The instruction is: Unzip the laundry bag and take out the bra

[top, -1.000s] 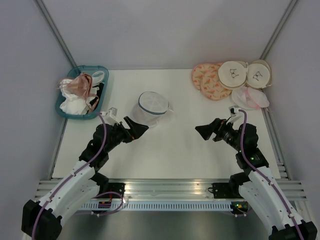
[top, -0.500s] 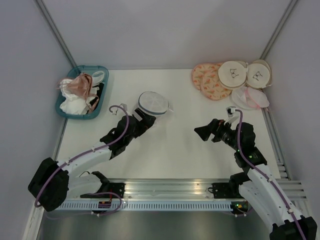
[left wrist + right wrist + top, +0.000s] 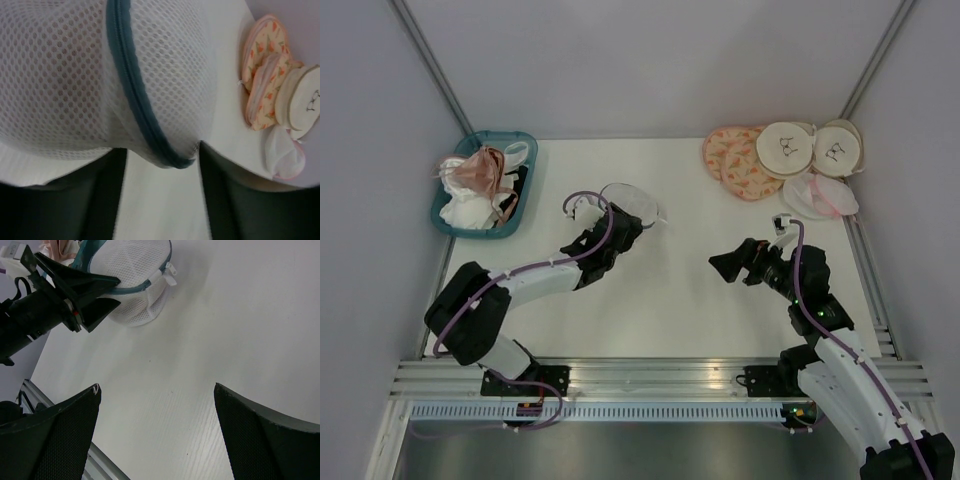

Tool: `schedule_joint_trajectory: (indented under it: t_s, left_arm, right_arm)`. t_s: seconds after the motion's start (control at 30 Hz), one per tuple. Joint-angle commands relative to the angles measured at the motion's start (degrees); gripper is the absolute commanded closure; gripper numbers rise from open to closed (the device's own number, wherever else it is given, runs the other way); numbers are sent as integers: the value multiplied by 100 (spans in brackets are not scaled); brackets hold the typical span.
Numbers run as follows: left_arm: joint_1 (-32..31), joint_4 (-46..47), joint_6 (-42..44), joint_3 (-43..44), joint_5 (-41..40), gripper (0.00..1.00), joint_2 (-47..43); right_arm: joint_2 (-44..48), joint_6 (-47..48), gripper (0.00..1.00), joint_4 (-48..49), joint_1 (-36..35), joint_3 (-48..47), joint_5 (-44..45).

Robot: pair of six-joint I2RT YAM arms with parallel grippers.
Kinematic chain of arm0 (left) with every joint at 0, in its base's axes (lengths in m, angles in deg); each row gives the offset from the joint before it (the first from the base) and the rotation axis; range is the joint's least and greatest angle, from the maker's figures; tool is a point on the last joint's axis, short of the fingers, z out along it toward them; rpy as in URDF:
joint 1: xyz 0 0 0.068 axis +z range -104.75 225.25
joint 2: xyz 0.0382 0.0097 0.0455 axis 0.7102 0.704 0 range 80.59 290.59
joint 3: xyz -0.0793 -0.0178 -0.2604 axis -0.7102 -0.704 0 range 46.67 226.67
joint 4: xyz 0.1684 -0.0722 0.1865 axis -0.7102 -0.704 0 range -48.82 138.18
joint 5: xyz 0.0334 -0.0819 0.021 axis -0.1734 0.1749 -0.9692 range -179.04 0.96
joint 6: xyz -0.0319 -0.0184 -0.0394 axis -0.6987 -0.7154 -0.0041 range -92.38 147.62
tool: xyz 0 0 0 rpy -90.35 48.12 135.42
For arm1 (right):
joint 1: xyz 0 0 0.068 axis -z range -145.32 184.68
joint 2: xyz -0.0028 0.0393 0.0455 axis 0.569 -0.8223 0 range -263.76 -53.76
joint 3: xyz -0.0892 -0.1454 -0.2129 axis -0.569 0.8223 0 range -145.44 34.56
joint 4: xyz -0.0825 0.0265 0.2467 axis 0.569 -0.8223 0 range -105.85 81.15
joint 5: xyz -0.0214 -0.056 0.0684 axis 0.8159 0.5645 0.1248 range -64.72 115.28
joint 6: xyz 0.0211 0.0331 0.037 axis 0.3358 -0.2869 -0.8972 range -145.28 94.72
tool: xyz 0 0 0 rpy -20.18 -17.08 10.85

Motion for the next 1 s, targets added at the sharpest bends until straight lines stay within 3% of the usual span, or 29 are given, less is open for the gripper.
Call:
schedule_joint_trajectory:
  t_s: [0.0,0.03,0.07,0.1,0.3,0.4,0.43,0.5,0.53,0.57,0.63,0.73,0.87,0.97]
  left_arm:
    - [10,115,-35,249,-480,46,290]
    - [27,159,18,249,-497,75,360]
    - [36,212,36,249,-506,91,370]
    - [36,203,63,258,-515,98,370]
    - [36,632,642,-84,46,98,-139]
    - [80,1195,1247,-602,1064,98,-675]
    - [115,1623,1371,-734,1841,98,-798]
    - [220,2117,1548,-1182,2645,98,-1097]
    - [290,2850,1566,-1348,3632,98,-1150]
    - [378,3258,1540,-1698,4112,98,-1194]
    - [589,4448,1285,-2104,5243,98,-1177]
    - [870,5439,1083,-2299,6466,98,-941]
    - [1213,7336,408,-2150,7779,98,-142]
    - [1328,8567,-620,-1957,8378,98,667]
  right_arm:
    - [52,-51,2,171,-42,87,24]
    - [87,-51,2,170,-51,105,24]
    - [105,-51,2,153,-51,123,24]
    - [123,-33,2,144,-51,166,24]
    - [298,-7,4,74,-51,255,191]
    - [246,11,2,118,-59,255,218]
    - [237,46,2,144,-59,263,218]
    - [228,64,2,205,-68,281,209]
    - [228,72,2,275,-77,290,165]
    - [211,64,2,302,-86,299,156]
    - [115,99,2,337,-129,299,34]
    - [-201,178,3,337,-252,220,-220]
    - [-641,379,7,180,-761,-61,110]
    - [-651,485,9,74,-1315,-114,489]
